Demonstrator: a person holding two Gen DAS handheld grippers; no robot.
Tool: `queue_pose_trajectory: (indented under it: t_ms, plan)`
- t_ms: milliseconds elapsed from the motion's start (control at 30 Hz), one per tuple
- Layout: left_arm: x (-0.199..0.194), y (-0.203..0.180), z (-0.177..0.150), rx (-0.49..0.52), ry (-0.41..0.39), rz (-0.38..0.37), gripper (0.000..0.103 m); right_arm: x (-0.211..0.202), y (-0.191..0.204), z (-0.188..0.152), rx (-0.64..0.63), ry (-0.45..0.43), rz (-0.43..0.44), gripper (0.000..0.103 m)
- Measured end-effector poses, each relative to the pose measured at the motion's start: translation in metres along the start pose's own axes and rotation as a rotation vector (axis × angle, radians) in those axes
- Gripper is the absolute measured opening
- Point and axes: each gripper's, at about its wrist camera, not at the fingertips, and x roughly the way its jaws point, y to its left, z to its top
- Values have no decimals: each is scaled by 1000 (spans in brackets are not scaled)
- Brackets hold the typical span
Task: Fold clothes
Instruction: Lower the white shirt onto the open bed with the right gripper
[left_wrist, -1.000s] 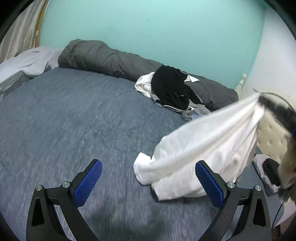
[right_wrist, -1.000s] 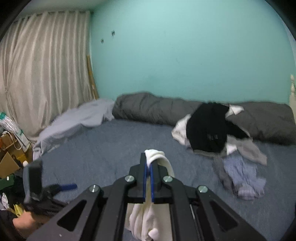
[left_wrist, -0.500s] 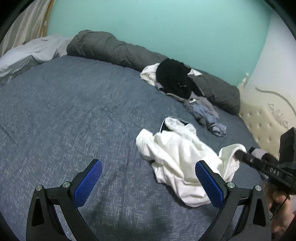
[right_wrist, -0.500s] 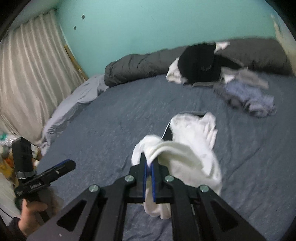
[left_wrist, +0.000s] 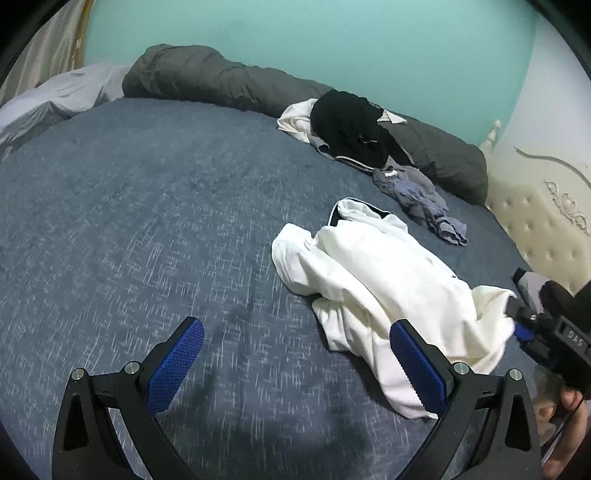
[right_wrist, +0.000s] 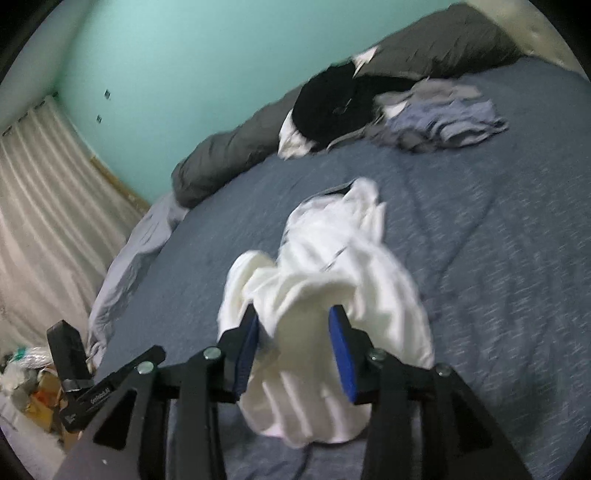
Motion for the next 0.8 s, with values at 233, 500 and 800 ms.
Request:
queue_pose_trajectory:
  t_ms: [233, 500, 800]
  plan:
    - [14, -4, 1, -14, -9, -3, 103, -8, -36, 20, 60, -20, -70, 44]
    - [29, -23, 6, 32, -2, -26, 103, -12, -55, 43, 62, -62, -84, 51]
    - [46, -22, 13, 23, 0, -4, 103, 47, -32, 27, -58, 130, -71, 51]
